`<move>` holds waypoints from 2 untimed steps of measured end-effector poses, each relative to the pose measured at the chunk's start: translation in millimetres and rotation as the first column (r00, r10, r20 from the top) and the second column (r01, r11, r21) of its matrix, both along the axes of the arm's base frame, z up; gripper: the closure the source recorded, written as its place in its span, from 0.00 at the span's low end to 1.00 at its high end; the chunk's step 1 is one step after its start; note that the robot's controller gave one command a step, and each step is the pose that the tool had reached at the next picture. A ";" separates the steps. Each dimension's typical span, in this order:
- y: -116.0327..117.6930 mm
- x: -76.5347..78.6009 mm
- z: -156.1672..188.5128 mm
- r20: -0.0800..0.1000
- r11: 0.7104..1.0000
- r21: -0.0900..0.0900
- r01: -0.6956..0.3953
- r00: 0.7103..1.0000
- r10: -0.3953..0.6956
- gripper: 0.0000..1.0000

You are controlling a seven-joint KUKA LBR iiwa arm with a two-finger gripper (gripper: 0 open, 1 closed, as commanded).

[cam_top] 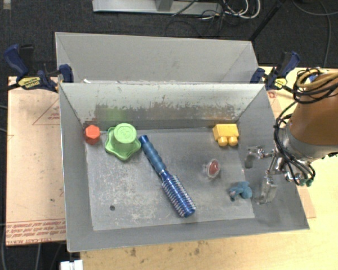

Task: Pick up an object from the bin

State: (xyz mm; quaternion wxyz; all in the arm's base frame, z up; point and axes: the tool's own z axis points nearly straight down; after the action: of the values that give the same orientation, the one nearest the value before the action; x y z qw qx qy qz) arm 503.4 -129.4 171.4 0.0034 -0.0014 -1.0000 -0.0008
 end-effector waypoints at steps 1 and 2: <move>-6.1 25.8 -106.0 0.004 0.994 0.001 0.109 0.994 -0.109 0.00; -6.2 26.8 -101.6 0.008 0.994 -0.001 0.107 0.994 -0.107 1.00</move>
Offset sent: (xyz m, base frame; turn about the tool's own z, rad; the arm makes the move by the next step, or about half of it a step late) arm 0.0261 -0.0071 -0.1014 0.1090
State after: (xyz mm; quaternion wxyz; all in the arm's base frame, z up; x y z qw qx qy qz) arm 530.1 -135.6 69.9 -0.0004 -0.0551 -0.9985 -0.0003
